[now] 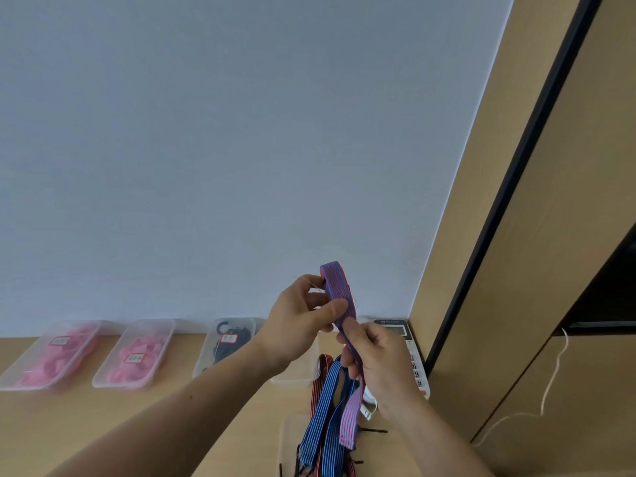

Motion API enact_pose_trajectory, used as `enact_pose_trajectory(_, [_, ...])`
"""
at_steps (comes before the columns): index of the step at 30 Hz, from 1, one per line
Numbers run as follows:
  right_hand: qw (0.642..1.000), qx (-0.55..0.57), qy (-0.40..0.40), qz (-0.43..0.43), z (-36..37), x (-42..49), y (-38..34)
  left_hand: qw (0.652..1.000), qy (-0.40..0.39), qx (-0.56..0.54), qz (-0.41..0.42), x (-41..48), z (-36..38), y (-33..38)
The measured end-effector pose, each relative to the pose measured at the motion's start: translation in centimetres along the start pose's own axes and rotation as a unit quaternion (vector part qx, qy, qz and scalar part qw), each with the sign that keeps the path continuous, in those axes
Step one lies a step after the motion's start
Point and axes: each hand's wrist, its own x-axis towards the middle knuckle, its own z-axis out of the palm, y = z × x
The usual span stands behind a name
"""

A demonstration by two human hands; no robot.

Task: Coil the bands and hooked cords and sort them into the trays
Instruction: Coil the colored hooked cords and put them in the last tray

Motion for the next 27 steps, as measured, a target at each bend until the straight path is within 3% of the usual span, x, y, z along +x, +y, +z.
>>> enact_pose_trajectory(5, [1.000, 0.001, -0.001, 0.017, -0.4, -0.3, -0.3, 0.983, 0.032, 0.152, 0.093, 0.0, 0.1, -1.0])
enact_pose_trajectory(8, [1.000, 0.011, 0.003, 0.013, -0.4, -0.4, -0.6, 0.929, 0.031, 0.310, 0.199, -0.1, -0.7, -2.3])
enact_pose_trajectory(11, [0.999, 0.033, 0.003, 0.014, -0.4, -0.4, -1.0, 0.872, 0.006, 0.396, 0.289, -0.4, -1.1, -2.7])
enact_pose_trajectory(18, [0.999, 0.033, 0.006, 0.027, 0.0, -0.1, -1.2, 0.743, 0.004, 0.497, 0.447, 0.6, -1.4, -3.1])
enact_pose_trajectory(20, [0.998, 0.038, 0.005, 0.040, 0.1, 0.0, -1.1, 0.730, -0.006, 0.509, 0.456, 0.8, -1.6, -3.3])
enact_pose_trajectory(22, [0.998, 0.044, 0.002, 0.045, 0.1, 0.1, -1.1, 0.764, -0.018, 0.481, 0.429, 0.8, -1.9, -3.7])
enact_pose_trajectory(23, [0.998, 0.044, 0.001, 0.040, 0.0, 0.1, -1.1, 0.810, -0.020, 0.441, 0.385, 0.7, -2.0, -3.7])
enact_pose_trajectory(24, [0.999, 0.043, 0.000, 0.030, -0.1, 0.2, -1.2, 0.867, -0.024, 0.385, 0.314, 0.6, -2.0, -3.7])
enact_pose_trajectory(26, [0.999, 0.043, -0.005, 0.003, -0.3, 0.4, -1.2, 0.975, -0.030, 0.198, 0.098, 0.4, -1.5, -2.7])
enact_pose_trajectory(27, [0.999, 0.041, -0.008, -0.008, -0.2, 0.4, -1.1, 0.996, -0.032, 0.084, -0.011, 0.4, -1.4, -2.0])
